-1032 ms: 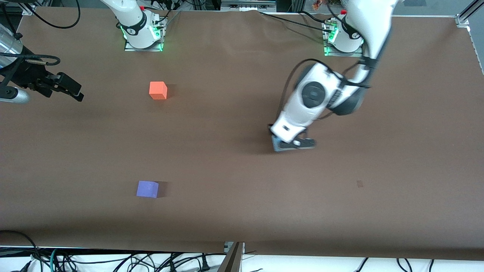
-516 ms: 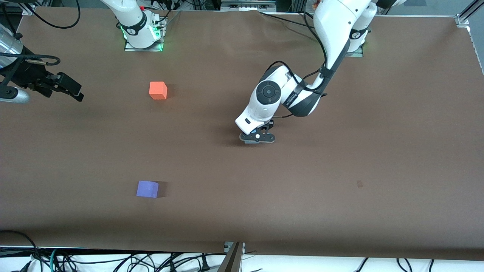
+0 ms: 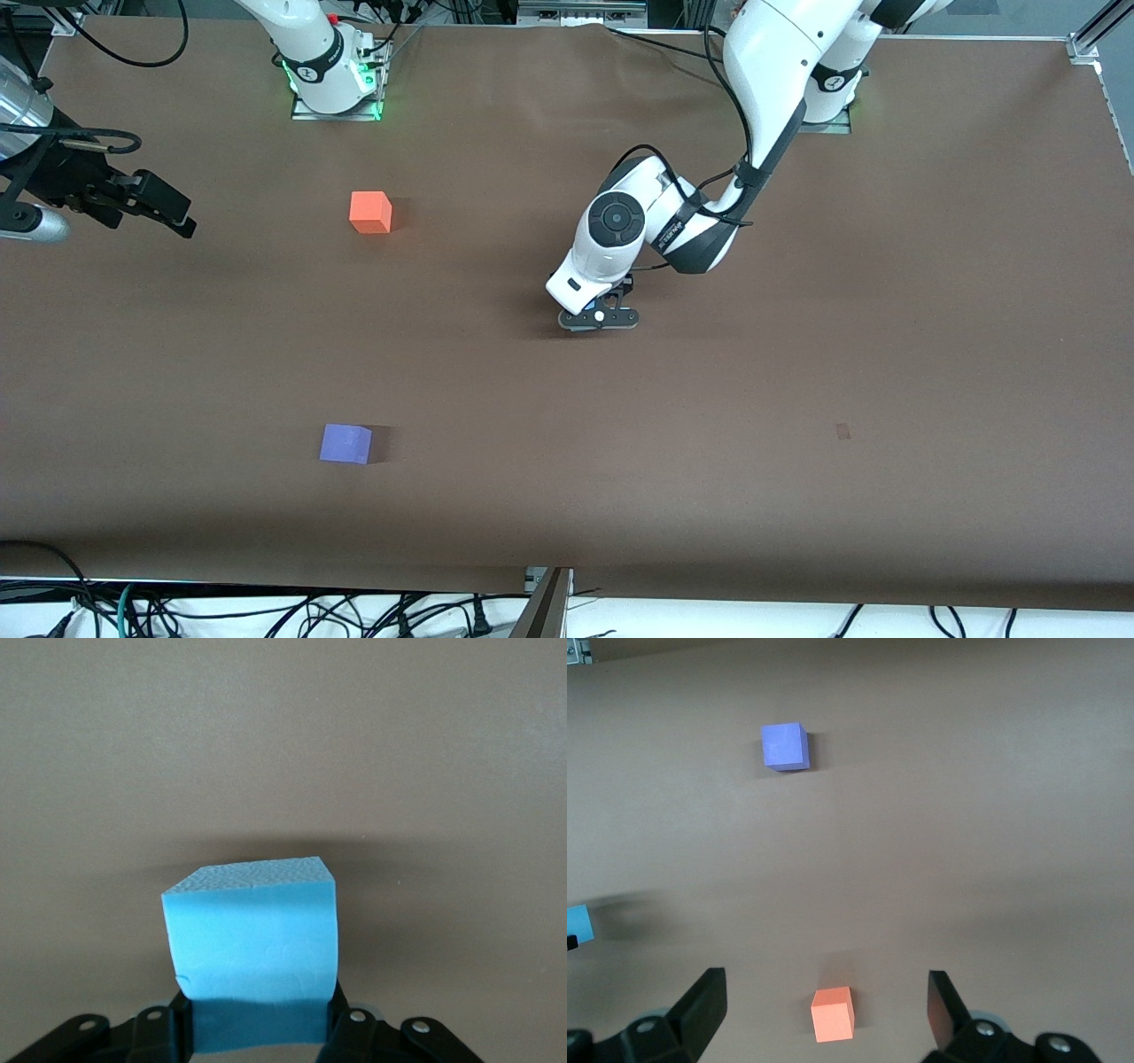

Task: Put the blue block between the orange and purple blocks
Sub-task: 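Carry the blue block toward the table middle and set it down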

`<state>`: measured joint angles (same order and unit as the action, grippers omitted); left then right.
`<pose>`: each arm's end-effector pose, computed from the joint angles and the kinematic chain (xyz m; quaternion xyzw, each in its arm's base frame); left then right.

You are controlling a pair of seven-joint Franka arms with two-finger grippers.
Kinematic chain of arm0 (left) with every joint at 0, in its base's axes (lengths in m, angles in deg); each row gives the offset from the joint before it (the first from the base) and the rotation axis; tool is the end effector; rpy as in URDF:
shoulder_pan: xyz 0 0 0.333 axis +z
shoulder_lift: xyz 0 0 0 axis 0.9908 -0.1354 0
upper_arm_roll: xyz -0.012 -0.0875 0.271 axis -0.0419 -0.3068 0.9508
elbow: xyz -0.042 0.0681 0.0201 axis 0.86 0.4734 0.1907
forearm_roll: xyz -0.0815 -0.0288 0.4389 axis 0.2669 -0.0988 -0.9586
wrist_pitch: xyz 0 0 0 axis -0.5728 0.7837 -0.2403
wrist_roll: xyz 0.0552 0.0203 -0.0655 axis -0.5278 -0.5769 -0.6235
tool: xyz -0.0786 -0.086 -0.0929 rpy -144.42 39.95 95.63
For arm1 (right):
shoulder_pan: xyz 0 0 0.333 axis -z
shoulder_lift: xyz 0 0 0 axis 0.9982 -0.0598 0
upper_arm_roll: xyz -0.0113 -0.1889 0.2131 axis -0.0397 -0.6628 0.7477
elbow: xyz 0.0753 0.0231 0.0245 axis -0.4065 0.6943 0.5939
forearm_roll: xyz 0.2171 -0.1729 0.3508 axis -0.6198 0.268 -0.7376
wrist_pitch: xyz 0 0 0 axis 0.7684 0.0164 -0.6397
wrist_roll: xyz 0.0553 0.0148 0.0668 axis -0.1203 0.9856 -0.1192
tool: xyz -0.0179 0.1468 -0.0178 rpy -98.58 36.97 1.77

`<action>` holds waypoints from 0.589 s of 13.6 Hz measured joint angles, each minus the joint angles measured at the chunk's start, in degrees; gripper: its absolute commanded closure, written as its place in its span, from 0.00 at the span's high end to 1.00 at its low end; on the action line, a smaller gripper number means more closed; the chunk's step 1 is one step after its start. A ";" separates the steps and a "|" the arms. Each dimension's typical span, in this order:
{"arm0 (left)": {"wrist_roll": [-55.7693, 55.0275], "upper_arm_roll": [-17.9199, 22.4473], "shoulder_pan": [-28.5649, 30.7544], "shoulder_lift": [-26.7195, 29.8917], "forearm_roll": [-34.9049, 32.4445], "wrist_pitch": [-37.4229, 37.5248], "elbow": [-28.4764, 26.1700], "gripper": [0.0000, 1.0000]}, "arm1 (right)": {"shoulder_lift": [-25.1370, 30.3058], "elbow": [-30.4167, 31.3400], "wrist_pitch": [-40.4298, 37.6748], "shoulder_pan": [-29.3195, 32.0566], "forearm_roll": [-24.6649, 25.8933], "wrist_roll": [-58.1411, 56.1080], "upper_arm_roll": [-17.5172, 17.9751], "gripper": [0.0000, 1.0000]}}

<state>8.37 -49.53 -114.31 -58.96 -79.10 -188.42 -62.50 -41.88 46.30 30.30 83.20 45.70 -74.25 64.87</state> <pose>0.5307 -0.4956 0.1321 0.9966 0.0369 -0.0525 0.0522 0.6197 0.0555 0.5428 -0.9970 0.0713 -0.0263 0.0164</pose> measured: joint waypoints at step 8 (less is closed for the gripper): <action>-2.29 0.00 0.24 -0.02 0.00 0.02 1.55 1.00 | 0.00 0.00 -0.08 0.00 0.00 0.00 0.00 1.00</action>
<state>6.07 -49.53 -114.07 -58.98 -79.10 -188.40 -60.95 -41.88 46.30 30.22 83.20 45.70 -74.25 64.87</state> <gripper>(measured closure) 0.132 0.000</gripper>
